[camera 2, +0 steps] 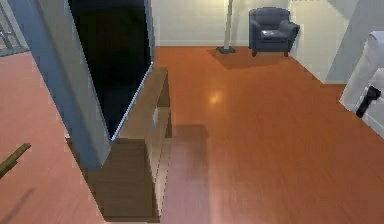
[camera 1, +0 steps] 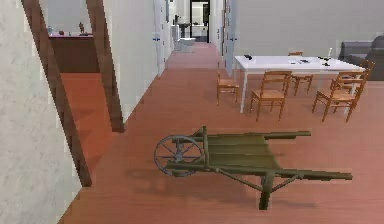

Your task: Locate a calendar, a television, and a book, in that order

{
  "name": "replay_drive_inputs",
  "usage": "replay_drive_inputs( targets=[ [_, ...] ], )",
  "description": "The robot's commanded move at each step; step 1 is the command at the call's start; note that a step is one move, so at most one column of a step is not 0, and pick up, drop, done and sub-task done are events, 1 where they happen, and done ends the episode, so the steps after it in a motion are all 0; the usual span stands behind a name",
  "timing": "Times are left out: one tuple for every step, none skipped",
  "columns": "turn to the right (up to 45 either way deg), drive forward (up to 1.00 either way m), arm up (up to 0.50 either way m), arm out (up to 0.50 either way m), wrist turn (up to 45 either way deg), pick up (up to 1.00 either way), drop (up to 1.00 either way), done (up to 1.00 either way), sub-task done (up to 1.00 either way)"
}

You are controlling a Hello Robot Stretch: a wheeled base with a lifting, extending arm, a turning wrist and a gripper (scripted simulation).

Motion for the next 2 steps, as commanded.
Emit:
replay_drive_inputs(
  targets=[
    [0.0, 0.65, 0.00, 0.00, 0.0, 0.00, 0.00, 0.00, 0.00],
    [45.0, 0.00, 0.00, 0.00, 0.0, 0.00, 0.00, 0.00, 0.00]
  ],
)
